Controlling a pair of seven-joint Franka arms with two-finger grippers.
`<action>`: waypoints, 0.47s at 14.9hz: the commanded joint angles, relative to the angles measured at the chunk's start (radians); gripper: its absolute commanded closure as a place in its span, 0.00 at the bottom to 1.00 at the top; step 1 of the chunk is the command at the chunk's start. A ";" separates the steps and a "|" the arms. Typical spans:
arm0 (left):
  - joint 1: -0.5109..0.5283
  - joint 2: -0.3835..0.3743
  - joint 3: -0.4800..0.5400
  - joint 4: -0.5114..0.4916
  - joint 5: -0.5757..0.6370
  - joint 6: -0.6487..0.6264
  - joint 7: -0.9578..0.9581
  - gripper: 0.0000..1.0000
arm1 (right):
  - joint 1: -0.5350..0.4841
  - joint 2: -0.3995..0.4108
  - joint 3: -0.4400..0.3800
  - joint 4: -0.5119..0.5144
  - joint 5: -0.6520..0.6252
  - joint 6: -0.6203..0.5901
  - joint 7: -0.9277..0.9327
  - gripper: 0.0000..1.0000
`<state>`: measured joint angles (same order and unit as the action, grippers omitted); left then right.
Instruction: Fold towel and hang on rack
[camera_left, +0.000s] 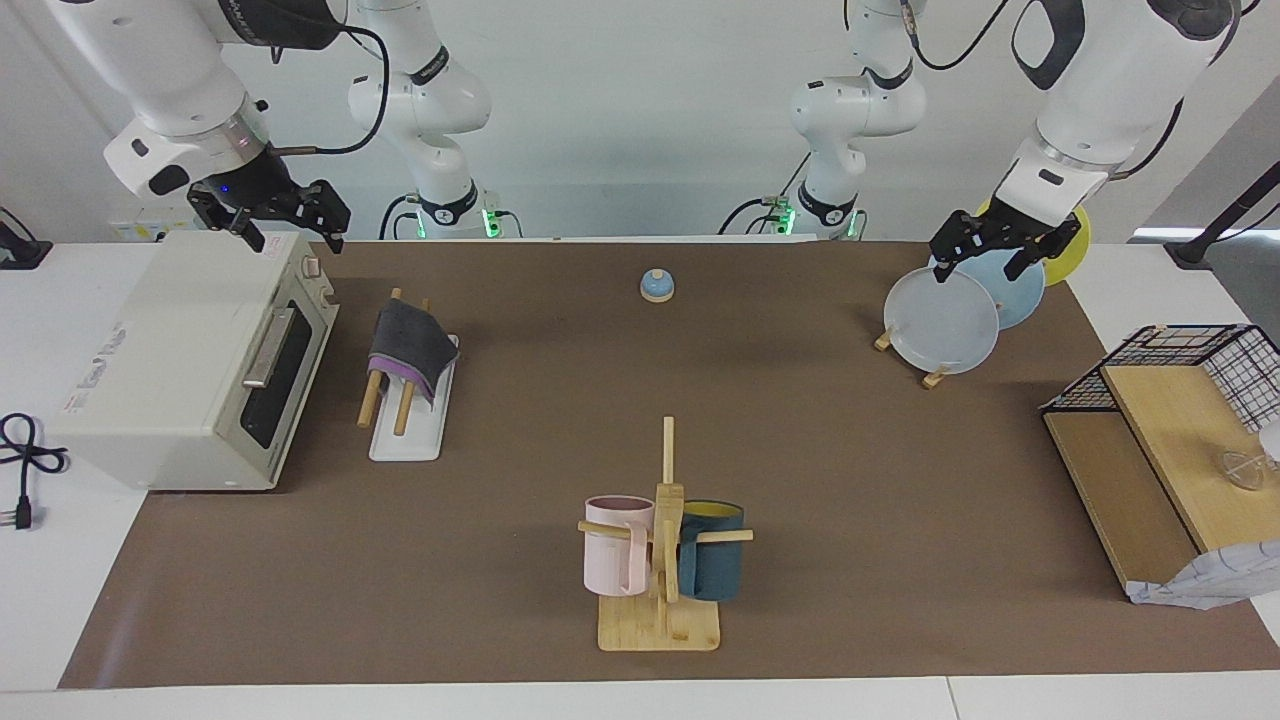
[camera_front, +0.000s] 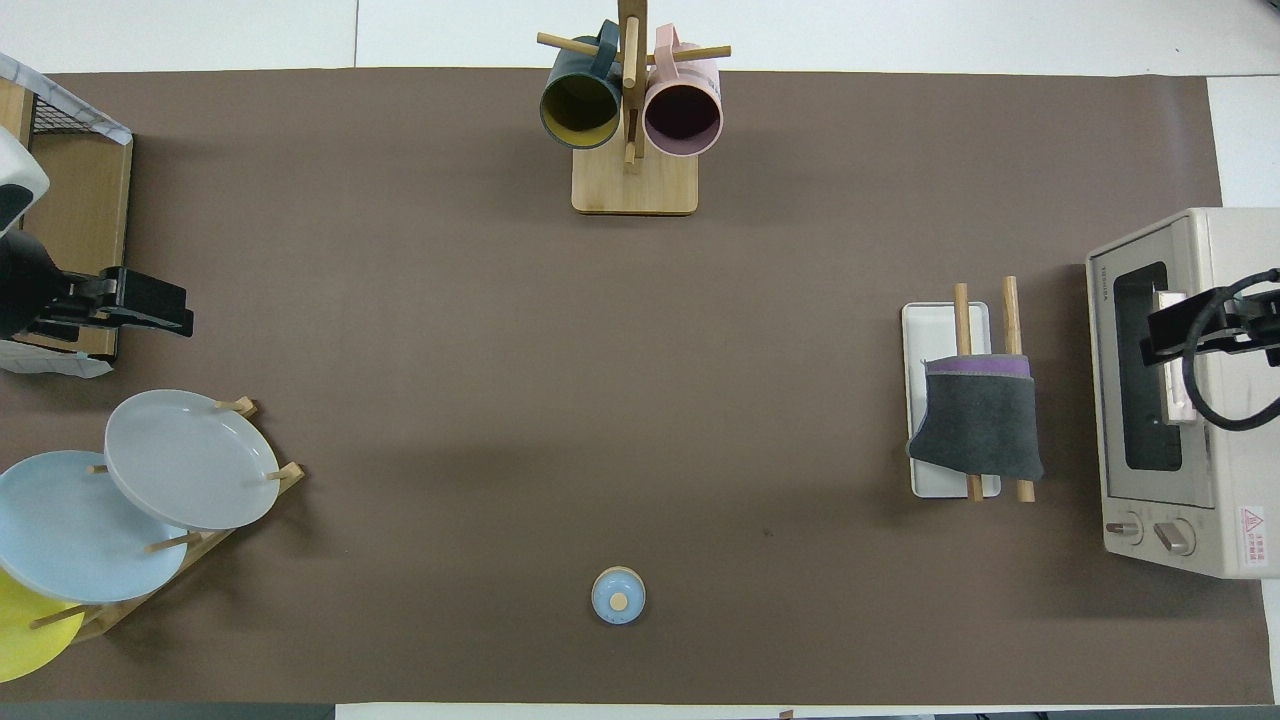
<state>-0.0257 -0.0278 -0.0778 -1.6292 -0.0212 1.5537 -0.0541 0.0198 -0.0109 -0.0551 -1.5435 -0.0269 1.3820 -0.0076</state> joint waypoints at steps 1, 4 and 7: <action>-0.003 -0.009 0.004 0.003 0.018 -0.004 0.004 0.00 | -0.004 -0.008 0.011 0.006 -0.004 -0.018 -0.009 0.00; -0.003 -0.009 0.004 0.003 0.018 -0.004 0.004 0.00 | -0.006 -0.008 0.011 0.003 -0.005 -0.014 -0.008 0.00; -0.003 -0.009 0.004 0.003 0.018 -0.004 0.004 0.00 | -0.004 -0.008 0.011 0.003 -0.007 -0.009 -0.008 0.00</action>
<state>-0.0257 -0.0278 -0.0778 -1.6292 -0.0212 1.5537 -0.0541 0.0201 -0.0139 -0.0500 -1.5434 -0.0269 1.3809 -0.0076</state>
